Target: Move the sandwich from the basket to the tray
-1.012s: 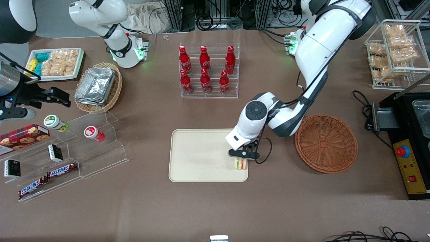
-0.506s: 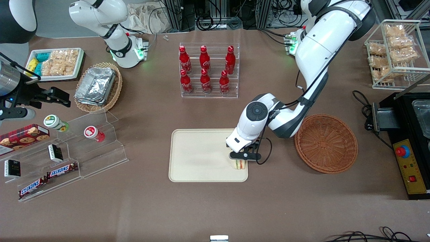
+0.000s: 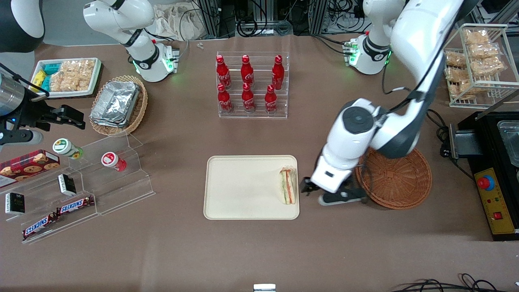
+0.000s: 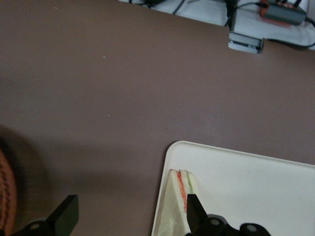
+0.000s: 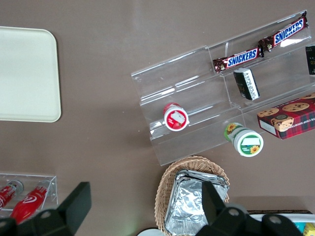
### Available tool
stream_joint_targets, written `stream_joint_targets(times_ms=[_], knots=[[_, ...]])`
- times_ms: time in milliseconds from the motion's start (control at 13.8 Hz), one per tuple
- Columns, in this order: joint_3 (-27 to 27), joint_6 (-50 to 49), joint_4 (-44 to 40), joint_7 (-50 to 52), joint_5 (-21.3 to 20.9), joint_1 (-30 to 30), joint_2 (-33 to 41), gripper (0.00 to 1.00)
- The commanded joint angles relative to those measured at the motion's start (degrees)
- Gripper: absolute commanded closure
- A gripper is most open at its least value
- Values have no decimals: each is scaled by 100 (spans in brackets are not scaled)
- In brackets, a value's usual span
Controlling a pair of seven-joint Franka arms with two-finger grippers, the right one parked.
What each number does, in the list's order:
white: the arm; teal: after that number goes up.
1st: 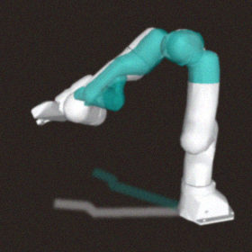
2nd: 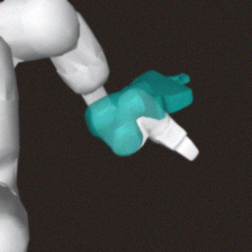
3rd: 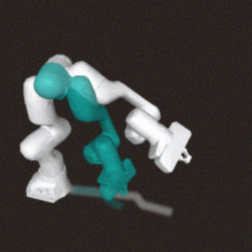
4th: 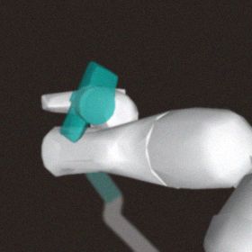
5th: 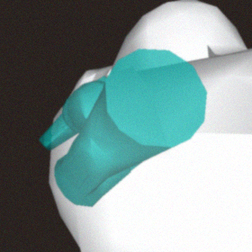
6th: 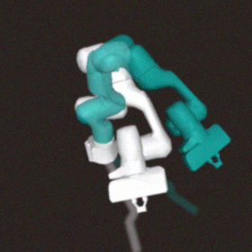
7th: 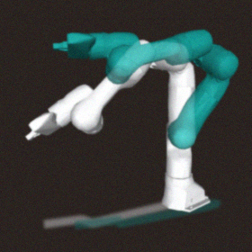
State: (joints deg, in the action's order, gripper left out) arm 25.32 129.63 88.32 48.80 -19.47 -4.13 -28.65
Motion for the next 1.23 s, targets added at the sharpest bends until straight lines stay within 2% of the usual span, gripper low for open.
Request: stream_joint_targets(times_ms=[0,217,361,506,651,795,867,1157], knots=[[34,-620,151,-281,364,306,569,1],[-36,-1744,-286,-1492,1206,606,878,1],[-534,-2999,-866,-2118,1471,545,896,1],[-1062,-3906,-878,-2986,1884,518,1350,1],[-1773,-4479,-677,-3603,1965,291,1843,1],[-2415,-4569,-186,-3632,1965,-17,2404,1],[-2479,-4535,78,-3658,1973,-18,2660,1],[-2480,-4780,107,-3606,1912,-1,2794,0]])
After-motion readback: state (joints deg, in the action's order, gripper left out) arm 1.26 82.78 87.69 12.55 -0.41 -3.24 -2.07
